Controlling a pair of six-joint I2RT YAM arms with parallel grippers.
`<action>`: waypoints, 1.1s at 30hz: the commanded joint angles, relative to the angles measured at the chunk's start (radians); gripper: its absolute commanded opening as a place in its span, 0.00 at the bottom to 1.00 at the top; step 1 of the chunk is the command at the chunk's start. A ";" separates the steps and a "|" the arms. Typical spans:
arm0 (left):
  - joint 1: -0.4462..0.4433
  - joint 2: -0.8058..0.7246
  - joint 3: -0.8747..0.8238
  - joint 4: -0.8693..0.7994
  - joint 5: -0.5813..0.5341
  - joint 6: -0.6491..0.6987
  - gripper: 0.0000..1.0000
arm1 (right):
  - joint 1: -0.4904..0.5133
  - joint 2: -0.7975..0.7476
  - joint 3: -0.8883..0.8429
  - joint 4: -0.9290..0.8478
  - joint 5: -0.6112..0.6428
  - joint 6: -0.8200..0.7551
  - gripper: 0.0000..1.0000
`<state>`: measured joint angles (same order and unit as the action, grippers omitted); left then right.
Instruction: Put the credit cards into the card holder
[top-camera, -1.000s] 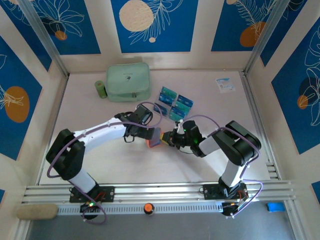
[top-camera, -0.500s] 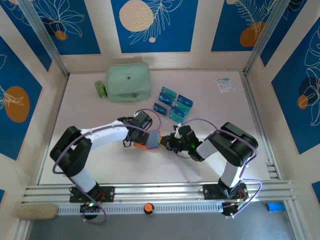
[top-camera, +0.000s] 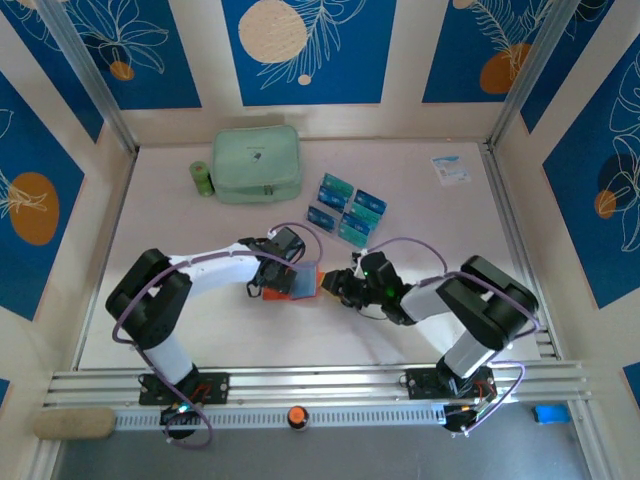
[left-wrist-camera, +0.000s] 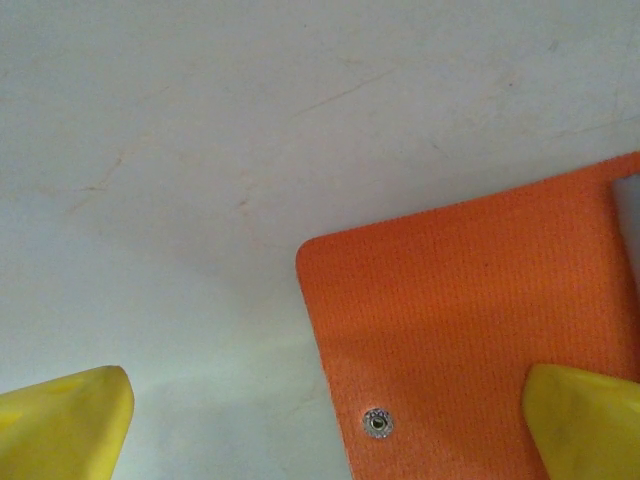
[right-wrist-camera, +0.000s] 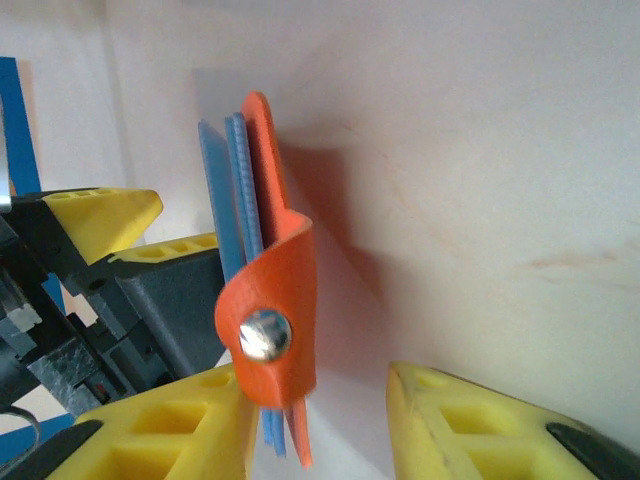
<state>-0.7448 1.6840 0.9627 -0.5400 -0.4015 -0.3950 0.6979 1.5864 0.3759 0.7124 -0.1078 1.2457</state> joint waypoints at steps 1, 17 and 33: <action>-0.007 -0.002 -0.029 -0.025 -0.018 -0.023 1.00 | -0.012 -0.129 -0.003 -0.208 0.021 -0.086 0.38; -0.009 -0.043 0.003 -0.064 -0.003 -0.050 1.00 | 0.001 -0.210 0.301 -0.630 -0.010 -0.343 0.29; -0.012 -0.063 0.041 -0.083 -0.006 -0.061 1.00 | 0.042 0.026 0.455 -0.614 -0.045 -0.351 0.17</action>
<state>-0.7467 1.6260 0.9733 -0.5919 -0.4011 -0.4438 0.7334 1.5719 0.7937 0.1108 -0.1261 0.9157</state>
